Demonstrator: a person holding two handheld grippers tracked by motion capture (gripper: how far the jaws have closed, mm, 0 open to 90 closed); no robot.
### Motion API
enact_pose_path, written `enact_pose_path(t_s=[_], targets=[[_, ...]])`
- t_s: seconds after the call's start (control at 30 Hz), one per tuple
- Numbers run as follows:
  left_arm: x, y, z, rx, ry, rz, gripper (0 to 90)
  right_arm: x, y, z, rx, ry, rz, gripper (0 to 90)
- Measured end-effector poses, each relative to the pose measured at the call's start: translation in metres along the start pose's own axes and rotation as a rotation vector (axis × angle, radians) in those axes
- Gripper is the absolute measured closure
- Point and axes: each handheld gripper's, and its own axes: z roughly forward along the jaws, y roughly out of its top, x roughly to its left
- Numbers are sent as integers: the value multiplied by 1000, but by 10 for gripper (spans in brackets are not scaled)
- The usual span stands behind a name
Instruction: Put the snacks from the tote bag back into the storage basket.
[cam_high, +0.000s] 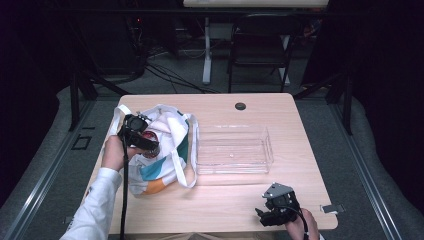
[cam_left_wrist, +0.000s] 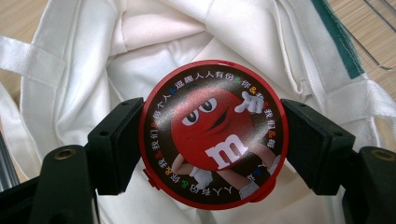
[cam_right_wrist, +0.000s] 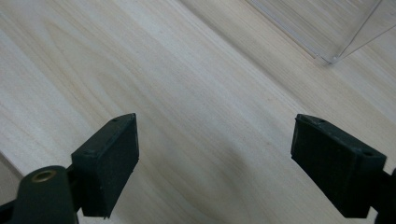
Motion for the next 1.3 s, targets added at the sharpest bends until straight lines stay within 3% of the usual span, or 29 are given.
enact_pose_path(t_s=[0.57, 1.3], targets=[[1, 8, -8, -7, -12, 8, 260, -1, 0, 0, 0, 0, -1, 147], [-4, 34, -40, -37, 8, 39, 260, -1, 0, 0, -2, -2, 2, 147]])
